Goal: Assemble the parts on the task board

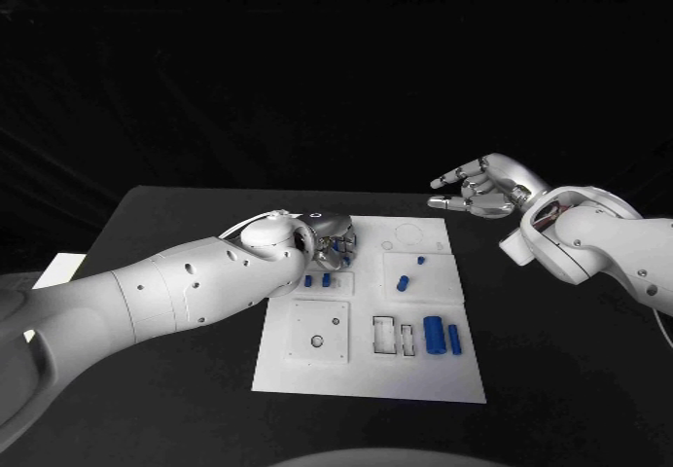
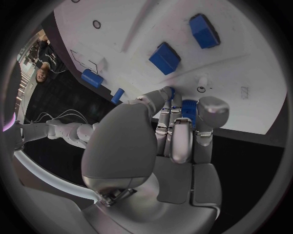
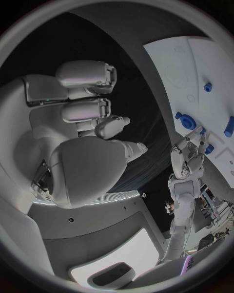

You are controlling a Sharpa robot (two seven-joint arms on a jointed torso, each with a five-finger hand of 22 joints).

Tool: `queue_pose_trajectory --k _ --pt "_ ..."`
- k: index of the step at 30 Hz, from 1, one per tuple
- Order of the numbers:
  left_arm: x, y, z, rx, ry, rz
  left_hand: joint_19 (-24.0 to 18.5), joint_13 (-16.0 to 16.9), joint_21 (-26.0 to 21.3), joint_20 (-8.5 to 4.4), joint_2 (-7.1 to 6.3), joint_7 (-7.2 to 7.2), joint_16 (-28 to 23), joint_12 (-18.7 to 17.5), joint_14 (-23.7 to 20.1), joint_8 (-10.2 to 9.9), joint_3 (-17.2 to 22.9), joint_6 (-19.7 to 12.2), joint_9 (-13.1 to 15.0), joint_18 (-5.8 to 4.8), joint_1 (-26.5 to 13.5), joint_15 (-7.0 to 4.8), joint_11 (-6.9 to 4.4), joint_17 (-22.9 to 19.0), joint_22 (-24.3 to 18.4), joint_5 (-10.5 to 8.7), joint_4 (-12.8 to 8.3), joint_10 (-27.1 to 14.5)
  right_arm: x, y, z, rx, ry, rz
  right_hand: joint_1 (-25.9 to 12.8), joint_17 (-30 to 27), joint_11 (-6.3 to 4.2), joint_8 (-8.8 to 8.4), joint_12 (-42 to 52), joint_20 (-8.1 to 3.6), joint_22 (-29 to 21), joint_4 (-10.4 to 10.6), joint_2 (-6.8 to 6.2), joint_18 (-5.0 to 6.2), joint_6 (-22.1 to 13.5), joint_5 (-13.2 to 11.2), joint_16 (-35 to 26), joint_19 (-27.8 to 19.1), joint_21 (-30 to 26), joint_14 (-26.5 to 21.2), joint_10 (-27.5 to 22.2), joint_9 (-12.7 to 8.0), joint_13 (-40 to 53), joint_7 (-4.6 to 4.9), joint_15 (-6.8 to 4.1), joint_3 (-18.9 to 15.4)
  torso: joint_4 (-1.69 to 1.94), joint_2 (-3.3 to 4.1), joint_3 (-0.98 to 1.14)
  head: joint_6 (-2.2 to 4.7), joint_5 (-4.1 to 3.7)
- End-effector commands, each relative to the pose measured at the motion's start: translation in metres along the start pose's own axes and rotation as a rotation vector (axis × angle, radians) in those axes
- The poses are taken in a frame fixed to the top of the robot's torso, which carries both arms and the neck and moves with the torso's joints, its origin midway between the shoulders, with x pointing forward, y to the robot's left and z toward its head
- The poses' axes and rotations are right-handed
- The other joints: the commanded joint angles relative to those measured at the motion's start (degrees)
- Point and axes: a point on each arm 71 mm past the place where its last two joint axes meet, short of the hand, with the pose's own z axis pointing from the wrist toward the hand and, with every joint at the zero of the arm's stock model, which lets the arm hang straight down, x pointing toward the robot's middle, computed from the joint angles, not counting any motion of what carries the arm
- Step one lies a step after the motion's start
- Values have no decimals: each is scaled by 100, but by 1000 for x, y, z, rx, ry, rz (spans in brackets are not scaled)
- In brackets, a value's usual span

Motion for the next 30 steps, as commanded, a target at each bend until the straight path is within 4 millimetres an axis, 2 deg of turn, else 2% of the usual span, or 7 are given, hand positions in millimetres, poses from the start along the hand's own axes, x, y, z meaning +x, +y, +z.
queue_pose_trajectory --k 1,10,19,22,27,30 --pt "-5 -2 -3 14 -59 -24 132 24 36 -7 -10 8 25 -49 224 -39 57 46 -8 -41 -80 13 -13 -10 13 16 -18 50 2 1 0 -11 15 -1 2 849 -1 -6 -18 9 -2 -30 36 68 14 21 -33 -38 -39 444 -18 0 0 4 -30 -19 6 -7 1 4 -3" --pt "-19 6 -23 17 -99 -97 133 29 85 3 -65 23 27 -170 215 -105 129 66 -24 -49 -213 24 0 -53 69 82 -96 90 1 0 0 -10 13 0 2 849 -1 -6 -18 9 -2 -30 36 68 14 21 -33 -38 -39 444 -18 0 0 4 -30 -19 16 -16 3 34 12" --pt "-24 26 -37 -33 -92 -108 135 34 117 6 -91 19 34 -204 214 -119 126 94 -24 -54 -279 24 -2 -56 103 89 -111 123 0 0 -1 -7 11 0 2 849 -1 -6 -18 9 -2 -30 36 68 14 21 -33 -38 -39 444 -18 0 0 4 -30 -19 59 -42 5 17 -3" --pt "-23 33 -39 -52 -85 -110 135 36 122 6 -93 17 34 -214 213 -123 125 100 -24 -54 -298 24 -3 -60 109 90 -111 130 0 0 -1 -8 11 0 2 849 -1 -6 -18 9 -2 -30 36 68 14 21 -33 -38 -39 444 -18 0 0 4 -30 -19 55 -41 -1 15 10" --pt "-22 41 -38 -78 -73 -110 131 39 111 7 -95 16 34 -228 211 -129 118 111 -24 -52 -332 23 -5 -68 102 87 -108 145 1 0 -1 -9 12 1 2 849 -1 -6 -18 9 -2 -30 36 68 14 21 -33 -38 -39 444 -18 0 0 4 -30 -19 43 -35 -2 11 27" --pt "-21 43 -38 -87 -63 -109 130 40 115 7 -97 14 33 -235 210 -132 115 115 -24 -52 -345 22 -6 -72 106 86 -108 150 1 0 0 -10 13 1 2 849 -1 -6 -18 9 -2 -30 36 68 14 21 -33 -38 -39 444 -18 0 0 4 -30 -19 49 -39 1 1 19"
